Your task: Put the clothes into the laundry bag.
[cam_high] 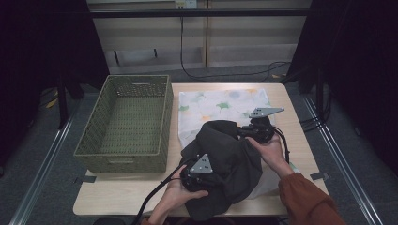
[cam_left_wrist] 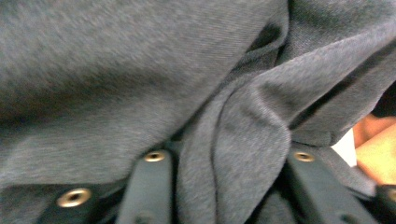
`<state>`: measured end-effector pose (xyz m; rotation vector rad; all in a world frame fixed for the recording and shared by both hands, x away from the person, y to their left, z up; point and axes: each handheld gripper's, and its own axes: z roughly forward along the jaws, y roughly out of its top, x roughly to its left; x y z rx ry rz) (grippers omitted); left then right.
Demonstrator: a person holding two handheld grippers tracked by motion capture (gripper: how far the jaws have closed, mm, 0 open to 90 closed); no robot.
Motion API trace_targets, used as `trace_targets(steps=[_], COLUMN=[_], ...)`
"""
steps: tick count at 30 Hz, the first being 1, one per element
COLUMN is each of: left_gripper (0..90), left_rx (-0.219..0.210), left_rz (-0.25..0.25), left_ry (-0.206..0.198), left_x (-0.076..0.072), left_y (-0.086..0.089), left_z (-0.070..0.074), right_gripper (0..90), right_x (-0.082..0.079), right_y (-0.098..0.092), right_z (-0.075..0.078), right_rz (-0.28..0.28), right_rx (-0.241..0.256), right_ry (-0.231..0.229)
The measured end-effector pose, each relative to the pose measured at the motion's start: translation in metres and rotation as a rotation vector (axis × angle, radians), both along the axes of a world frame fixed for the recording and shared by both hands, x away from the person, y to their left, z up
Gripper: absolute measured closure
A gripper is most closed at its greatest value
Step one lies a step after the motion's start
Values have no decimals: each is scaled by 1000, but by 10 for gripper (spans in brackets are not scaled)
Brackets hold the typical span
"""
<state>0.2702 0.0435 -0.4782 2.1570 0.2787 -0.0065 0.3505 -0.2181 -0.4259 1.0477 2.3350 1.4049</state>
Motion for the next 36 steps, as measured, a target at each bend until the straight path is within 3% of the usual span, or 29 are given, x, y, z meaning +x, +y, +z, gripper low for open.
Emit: trace_targets(steps=[1,2,5,9,11,13,14,17,20,21,22,25,28,29,30,31,32,35,36], left_gripper=[531,411,374,228,225,225,224,224,215,216,291,296,354,416,415,415,361,186,157], left_rx=[-19,-53,-69,-132,-171,-178,-199,-207,-230,-234,-220,-192,-226,-224,-244,-268,-297,-308,-305], left_rz=[5,8,7,26,49,76,107,148,169,171,159,163,123,106,110,127,132,201,212], left_ry=[12,29,8,12,-13,-39,-35,-33,-25,-8,-15,-10,-18,-35,-73,-86,-81,-109,-99], left_x=[0,-2,-5,-9,-10,-6,2,12,20,20,14,9,-2,-5,-9,-9,-7,7,16], left_y=[2,7,10,17,20,22,23,23,22,23,26,29,40,42,44,45,46,44,41], left_z=[2,7,13,32,43,51,55,55,56,57,62,65,67,68,70,73,76,83,84], right_gripper=[889,889,889,889,889,889,889,889,889,889,889,889,889,889,889,889,889,889,889], right_x=[1,2,3,3,4,4,4,4,4,4,4,4,4,4,5,5,5,5,5], right_y=[-1,-2,-3,-3,-3,-3,-3,-3,-2,-2,-4,-5,-6,-6,-5,-5,-5,-5,-5], right_z=[-1,-4,-6,-7,-7,-8,-9,-9,-10,-10,-10,-10,-10,-10,-10,-10,-11,-11,-11], right_rz=[-4,-8,-11,-24,-24,-25,-27,-27,-20,-22,-30,-37,-41,-41,-39,-39,-39,-40,-39], right_rx=[-3,-3,-1,-8,-8,-9,-11,-13,-19,-19,-19,-15,-17,-19,-18,-18,-19,-16,-15], right_ry=[4,17,23,26,28,28,30,32,31,32,31,36,35,36,37,37,36,35,35])
